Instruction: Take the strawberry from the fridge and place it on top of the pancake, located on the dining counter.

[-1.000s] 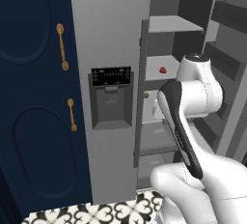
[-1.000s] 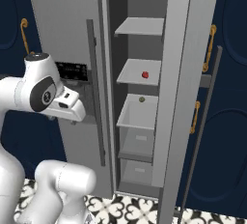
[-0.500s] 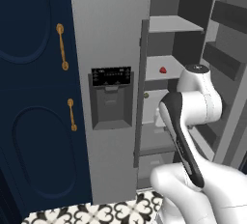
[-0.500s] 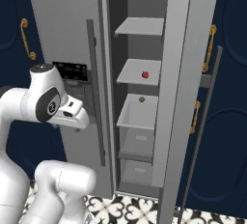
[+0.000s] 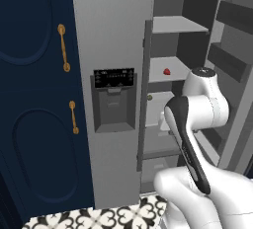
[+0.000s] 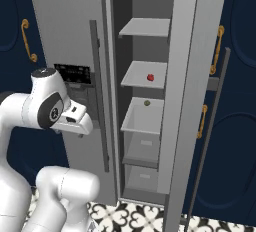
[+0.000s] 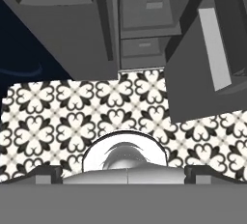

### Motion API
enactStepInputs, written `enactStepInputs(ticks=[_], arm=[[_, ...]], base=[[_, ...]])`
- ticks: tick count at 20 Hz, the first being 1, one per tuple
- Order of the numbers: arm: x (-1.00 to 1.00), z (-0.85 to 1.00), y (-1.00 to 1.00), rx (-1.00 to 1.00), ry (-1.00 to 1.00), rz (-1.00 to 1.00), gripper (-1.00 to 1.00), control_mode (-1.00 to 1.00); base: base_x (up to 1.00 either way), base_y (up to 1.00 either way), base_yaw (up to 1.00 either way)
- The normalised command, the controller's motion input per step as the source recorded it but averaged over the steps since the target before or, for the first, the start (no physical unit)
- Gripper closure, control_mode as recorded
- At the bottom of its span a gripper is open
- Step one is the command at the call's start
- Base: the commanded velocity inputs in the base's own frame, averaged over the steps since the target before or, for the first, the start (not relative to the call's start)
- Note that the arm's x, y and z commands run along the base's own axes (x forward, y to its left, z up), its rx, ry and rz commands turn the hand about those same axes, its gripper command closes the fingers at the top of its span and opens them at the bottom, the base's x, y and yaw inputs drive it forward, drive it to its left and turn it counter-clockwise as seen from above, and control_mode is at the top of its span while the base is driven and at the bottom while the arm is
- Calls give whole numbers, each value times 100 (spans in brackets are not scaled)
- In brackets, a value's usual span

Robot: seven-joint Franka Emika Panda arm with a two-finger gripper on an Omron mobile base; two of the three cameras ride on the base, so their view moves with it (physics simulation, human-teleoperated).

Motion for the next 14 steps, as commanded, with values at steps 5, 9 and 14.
enactStepInputs(ticks=[5, 9, 14], arm=[[0, 0, -3, 0, 0, 0, -100, 100], [0, 0, 0, 0, 0, 0, -100, 100], [0, 0, 0, 0, 0, 0, -100, 100]], base=[[-2, -5, -8], [-2, -6, -41], [0, 3, -24]])
